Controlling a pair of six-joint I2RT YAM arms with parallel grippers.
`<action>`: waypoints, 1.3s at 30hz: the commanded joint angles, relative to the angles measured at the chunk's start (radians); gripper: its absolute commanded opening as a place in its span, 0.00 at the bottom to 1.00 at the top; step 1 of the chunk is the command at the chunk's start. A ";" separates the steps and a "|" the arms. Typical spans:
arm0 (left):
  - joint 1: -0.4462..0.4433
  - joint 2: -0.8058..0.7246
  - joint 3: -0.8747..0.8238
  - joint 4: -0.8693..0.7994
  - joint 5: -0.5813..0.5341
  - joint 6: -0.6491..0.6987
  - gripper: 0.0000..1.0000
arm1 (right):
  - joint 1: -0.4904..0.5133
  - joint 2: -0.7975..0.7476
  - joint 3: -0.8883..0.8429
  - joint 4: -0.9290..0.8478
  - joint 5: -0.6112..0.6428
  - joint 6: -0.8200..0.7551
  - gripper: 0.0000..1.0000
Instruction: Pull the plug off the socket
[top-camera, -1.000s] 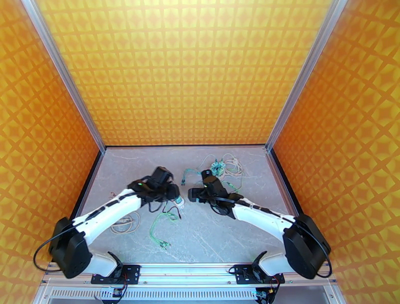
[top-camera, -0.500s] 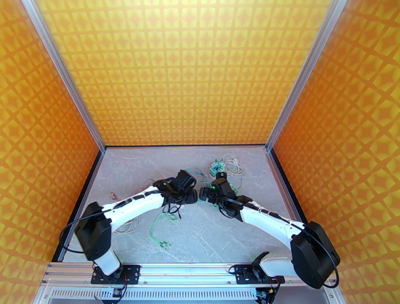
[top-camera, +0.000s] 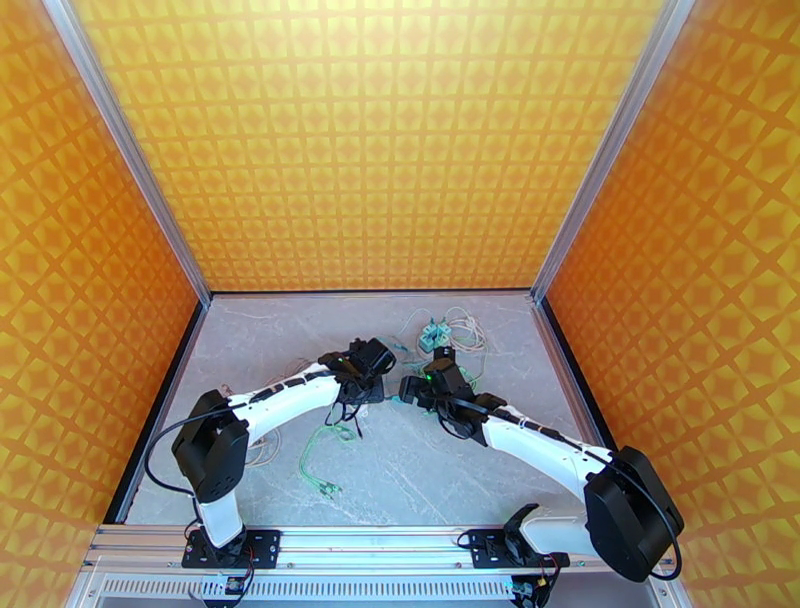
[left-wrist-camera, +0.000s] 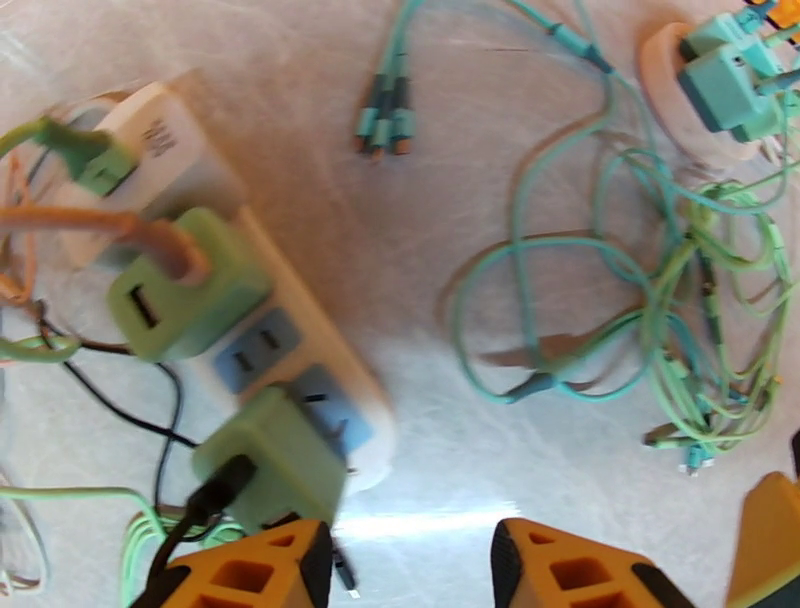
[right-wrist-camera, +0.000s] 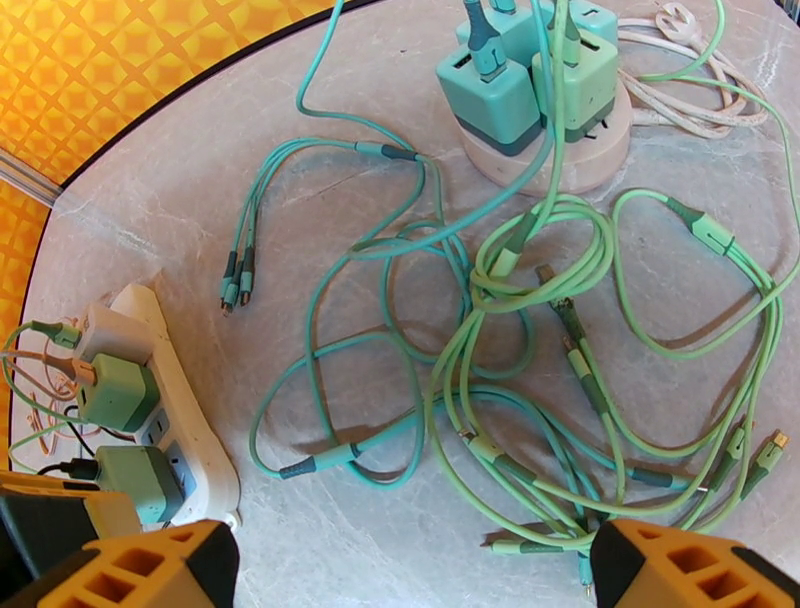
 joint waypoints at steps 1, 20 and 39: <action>0.012 0.007 0.019 -0.089 -0.067 -0.010 0.47 | -0.001 0.020 0.009 0.010 -0.018 0.002 0.98; 0.015 0.021 0.064 -0.180 -0.004 -0.023 0.48 | -0.001 0.060 0.020 0.027 -0.047 -0.016 0.98; 0.057 0.171 0.154 -0.210 -0.012 -0.045 0.48 | -0.001 0.053 0.006 0.041 -0.066 -0.021 0.99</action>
